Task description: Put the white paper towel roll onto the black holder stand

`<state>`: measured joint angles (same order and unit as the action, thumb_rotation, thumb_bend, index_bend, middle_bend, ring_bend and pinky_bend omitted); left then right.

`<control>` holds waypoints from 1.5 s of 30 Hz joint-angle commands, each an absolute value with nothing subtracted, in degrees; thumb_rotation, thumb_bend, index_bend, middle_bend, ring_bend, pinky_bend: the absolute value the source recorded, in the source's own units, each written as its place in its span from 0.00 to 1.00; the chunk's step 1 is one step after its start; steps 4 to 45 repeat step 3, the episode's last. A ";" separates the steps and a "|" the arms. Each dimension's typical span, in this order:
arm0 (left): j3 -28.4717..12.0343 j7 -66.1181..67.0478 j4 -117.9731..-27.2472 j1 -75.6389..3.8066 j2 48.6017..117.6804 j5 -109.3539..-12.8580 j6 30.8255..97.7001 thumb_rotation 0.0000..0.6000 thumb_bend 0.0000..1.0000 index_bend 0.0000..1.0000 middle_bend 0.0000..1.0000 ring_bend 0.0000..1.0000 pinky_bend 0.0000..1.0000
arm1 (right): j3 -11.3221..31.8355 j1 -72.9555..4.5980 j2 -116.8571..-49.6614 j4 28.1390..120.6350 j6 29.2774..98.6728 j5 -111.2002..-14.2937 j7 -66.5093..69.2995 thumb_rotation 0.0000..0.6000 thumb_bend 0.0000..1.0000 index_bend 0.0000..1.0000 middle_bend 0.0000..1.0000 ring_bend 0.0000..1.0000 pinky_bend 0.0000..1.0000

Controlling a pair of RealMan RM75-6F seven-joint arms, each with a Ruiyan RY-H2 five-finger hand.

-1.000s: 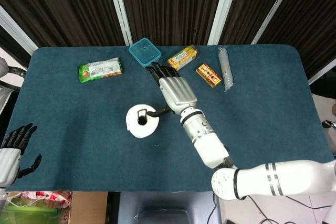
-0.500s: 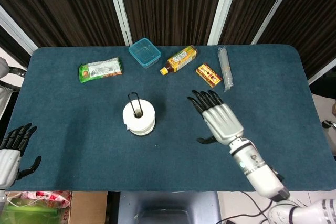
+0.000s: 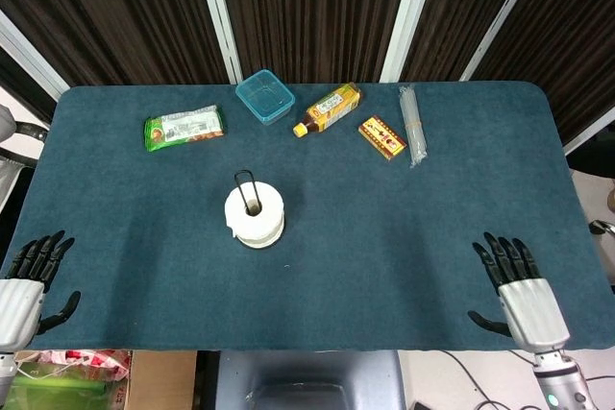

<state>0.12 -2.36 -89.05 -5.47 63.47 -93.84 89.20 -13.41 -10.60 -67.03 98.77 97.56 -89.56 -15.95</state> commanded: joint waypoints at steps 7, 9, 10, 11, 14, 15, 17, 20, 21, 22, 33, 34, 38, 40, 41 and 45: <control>0.02 -1.34 -89.60 -5.96 63.67 -93.77 88.36 1.00 0.39 0.00 0.00 0.00 0.08 | -11.39 -5.37 -68.75 94.70 101.63 -91.91 -11.73 1.00 0.10 0.00 0.00 0.00 0.00; 0.02 -1.34 -89.60 -5.96 63.67 -93.77 88.36 1.00 0.39 0.00 0.00 0.00 0.08 | -11.39 -5.37 -68.75 94.70 101.63 -91.91 -11.73 1.00 0.10 0.00 0.00 0.00 0.00; 0.02 -1.34 -89.60 -5.96 63.67 -93.77 88.36 1.00 0.39 0.00 0.00 0.00 0.08 | -11.39 -5.37 -68.75 94.70 101.63 -91.91 -11.73 1.00 0.10 0.00 0.00 0.00 0.00; 0.02 -1.34 -89.60 -5.96 63.67 -93.77 88.36 1.00 0.39 0.00 0.00 0.00 0.08 | -11.39 -5.37 -68.75 94.70 101.63 -91.91 -11.73 1.00 0.10 0.00 0.00 0.00 0.00; 0.02 -1.34 -89.60 -5.96 63.67 -93.77 88.36 1.00 0.39 0.00 0.00 0.00 0.08 | -11.39 -5.37 -68.75 94.70 101.63 -91.91 -11.73 1.00 0.10 0.00 0.00 0.00 0.00; 0.02 -1.34 -89.60 -5.96 63.67 -93.77 88.36 1.00 0.39 0.00 0.00 0.00 0.08 | -11.39 -5.37 -68.75 94.70 101.63 -91.91 -11.73 1.00 0.10 0.00 0.00 0.00 0.00; 0.02 -1.34 -89.60 -5.96 63.67 -93.77 88.36 1.00 0.39 0.00 0.00 0.00 0.08 | -11.39 -5.37 -68.75 94.70 101.63 -91.91 -11.73 1.00 0.10 0.00 0.00 0.00 0.00; 0.02 -1.34 -89.60 -5.96 63.67 -93.77 88.36 1.00 0.39 0.00 0.00 0.00 0.08 | -11.39 -5.37 -68.75 94.70 101.63 -91.91 -11.73 1.00 0.10 0.00 0.00 0.00 0.00; 0.02 -1.34 -89.60 -5.96 63.67 -93.77 88.36 1.00 0.39 0.00 0.00 0.00 0.08 | -11.39 -5.37 -68.75 94.70 101.63 -91.91 -11.73 1.00 0.10 0.00 0.00 0.00 0.00; 0.02 -1.34 -89.60 -5.96 63.67 -93.77 88.36 1.00 0.39 0.00 0.00 0.00 0.08 | -11.39 -5.37 -68.75 94.70 101.63 -91.91 -11.73 1.00 0.10 0.00 0.00 0.00 0.00; 0.02 -1.34 -89.60 -5.96 63.67 -93.77 88.36 1.00 0.39 0.00 0.00 0.00 0.08 | -11.39 -5.37 -68.75 94.70 101.63 -91.91 -11.73 1.00 0.10 0.00 0.00 0.00 0.00; 0.02 -1.34 -89.60 -5.96 63.67 -93.77 88.36 1.00 0.39 0.00 0.00 0.00 0.08 | -11.39 -5.37 -68.75 94.70 101.63 -91.91 -11.73 1.00 0.10 0.00 0.00 0.00 0.00; 0.02 -1.34 -89.60 -5.96 63.67 -93.77 88.36 1.00 0.39 0.00 0.00 0.00 0.08 | -11.39 -5.37 -68.75 94.70 101.63 -91.91 -11.73 1.00 0.10 0.00 0.00 0.00 0.00; 0.02 -1.34 -89.60 -5.96 63.67 -93.77 88.36 1.00 0.39 0.00 0.00 0.00 0.08 | -11.39 -5.37 -68.75 94.70 101.63 -91.91 -11.73 1.00 0.10 0.00 0.00 0.00 0.00; 0.02 -1.34 -89.60 -5.96 63.67 -93.77 88.36 1.00 0.39 0.00 0.00 0.00 0.08 | -11.39 -5.37 -68.75 94.70 101.63 -91.91 -11.73 1.00 0.10 0.00 0.00 0.00 0.00; 0.02 -1.34 -89.60 -5.96 63.67 -93.77 88.36 1.00 0.39 0.00 0.00 0.00 0.08 | -11.39 -5.37 -68.75 94.70 101.63 -91.91 -11.73 1.00 0.10 0.00 0.00 0.00 0.00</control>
